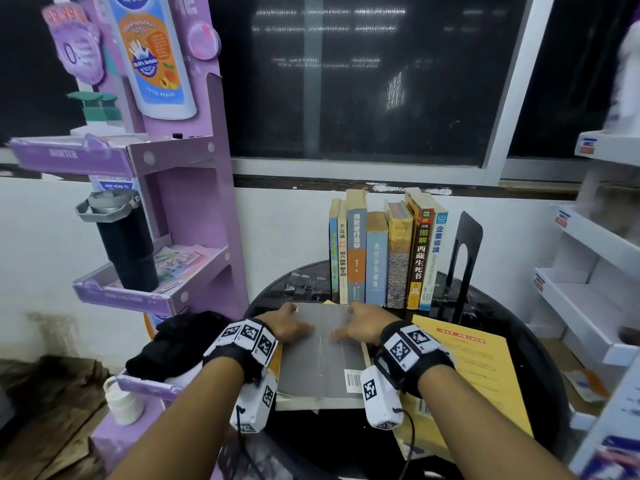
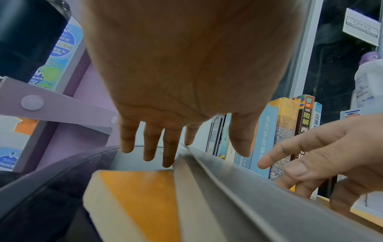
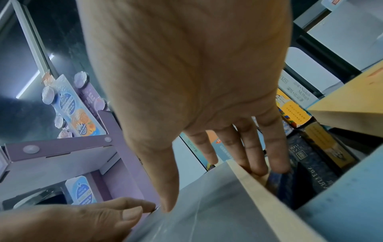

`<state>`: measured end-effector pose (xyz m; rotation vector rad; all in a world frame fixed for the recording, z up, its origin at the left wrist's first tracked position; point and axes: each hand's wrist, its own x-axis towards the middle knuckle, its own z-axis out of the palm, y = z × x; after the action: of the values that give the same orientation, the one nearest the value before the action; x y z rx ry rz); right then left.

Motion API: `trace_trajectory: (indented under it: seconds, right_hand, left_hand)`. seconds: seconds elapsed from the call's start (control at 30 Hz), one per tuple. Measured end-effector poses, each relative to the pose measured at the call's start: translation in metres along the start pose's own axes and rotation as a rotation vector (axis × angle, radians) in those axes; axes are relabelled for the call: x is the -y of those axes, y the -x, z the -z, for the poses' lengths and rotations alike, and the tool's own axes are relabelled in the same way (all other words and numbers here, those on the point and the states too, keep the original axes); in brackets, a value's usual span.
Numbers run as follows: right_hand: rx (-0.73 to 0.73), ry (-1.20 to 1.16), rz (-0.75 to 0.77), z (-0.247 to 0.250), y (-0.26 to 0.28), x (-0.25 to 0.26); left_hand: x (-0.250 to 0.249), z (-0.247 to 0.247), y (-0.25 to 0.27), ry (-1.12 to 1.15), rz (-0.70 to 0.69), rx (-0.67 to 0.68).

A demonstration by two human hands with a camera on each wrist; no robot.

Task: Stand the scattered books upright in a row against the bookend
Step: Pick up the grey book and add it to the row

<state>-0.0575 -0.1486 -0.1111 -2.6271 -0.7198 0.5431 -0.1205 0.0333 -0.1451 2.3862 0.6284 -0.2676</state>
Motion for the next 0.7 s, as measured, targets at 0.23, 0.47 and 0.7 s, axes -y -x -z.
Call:
trace_trajectory:
  seconds: [0.23, 0.47, 0.7]
  right_hand:
    - [-0.037, 0.054, -0.019, -0.009, 0.001, -0.001]
    - [-0.061, -0.048, -0.055, -0.012, -0.001, -0.002]
    - [-0.108, -0.152, -0.084, -0.012, -0.002, -0.005]
  left_hand:
    - [0.003, -0.006, -0.004, -0.032, -0.003, -0.047]
    - [0.006, -0.006, 0.002, -0.008, -0.051, -0.101]
    - [0.000, 0.002, 0.012, 0.049, -0.148, -0.184]
